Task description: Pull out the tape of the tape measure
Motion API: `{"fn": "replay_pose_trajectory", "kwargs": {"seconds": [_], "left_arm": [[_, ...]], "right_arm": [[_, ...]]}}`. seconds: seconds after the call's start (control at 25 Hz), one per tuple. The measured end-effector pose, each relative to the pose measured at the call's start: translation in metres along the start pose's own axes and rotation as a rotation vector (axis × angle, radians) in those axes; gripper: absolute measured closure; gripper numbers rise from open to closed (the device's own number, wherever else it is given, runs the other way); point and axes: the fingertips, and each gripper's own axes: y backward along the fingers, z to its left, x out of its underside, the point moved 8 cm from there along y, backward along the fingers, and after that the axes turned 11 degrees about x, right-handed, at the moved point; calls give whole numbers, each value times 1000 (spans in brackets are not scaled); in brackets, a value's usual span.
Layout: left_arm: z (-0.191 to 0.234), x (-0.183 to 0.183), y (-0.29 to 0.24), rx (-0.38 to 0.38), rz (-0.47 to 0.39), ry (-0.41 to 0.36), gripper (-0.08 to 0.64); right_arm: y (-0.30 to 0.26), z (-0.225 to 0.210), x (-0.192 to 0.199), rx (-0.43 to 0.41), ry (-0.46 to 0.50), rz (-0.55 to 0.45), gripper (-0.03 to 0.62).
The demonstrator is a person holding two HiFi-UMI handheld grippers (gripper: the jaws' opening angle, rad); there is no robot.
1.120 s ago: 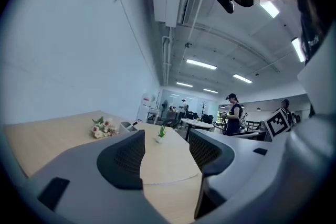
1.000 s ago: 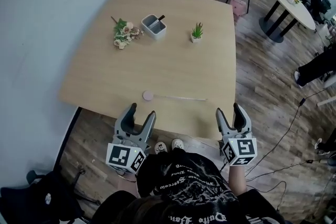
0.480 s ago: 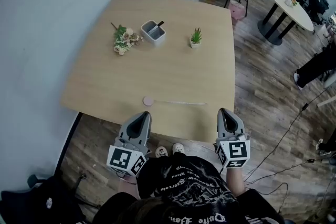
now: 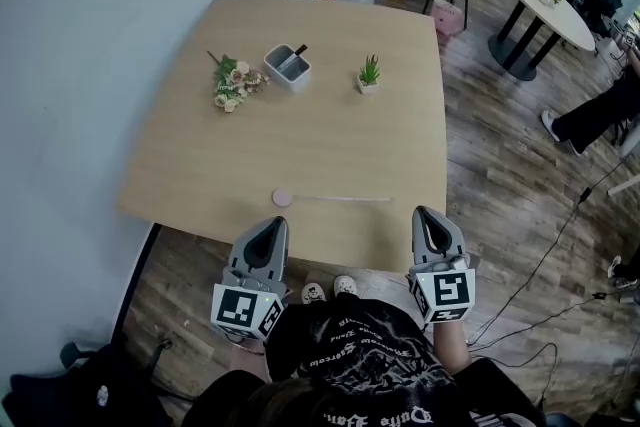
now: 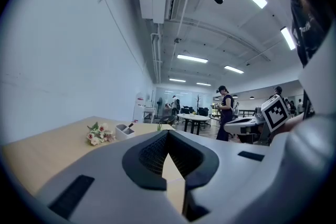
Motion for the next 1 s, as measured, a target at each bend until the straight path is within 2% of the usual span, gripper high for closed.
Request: {"fn": "replay_pose_trajectory", "kwargs": {"seconds": [0.16, 0.52, 1.0], "left_arm": [[-5, 0, -6, 18, 26, -37, 554], [2, 3, -5, 10, 38, -27, 554], [5, 9, -4, 3, 64, -40, 554]], "right_arm": [[0, 0, 2, -10, 3, 1, 580], [1, 3, 9, -6, 71, 15, 581], [-1, 8, 10, -6, 76, 15, 581]]}}
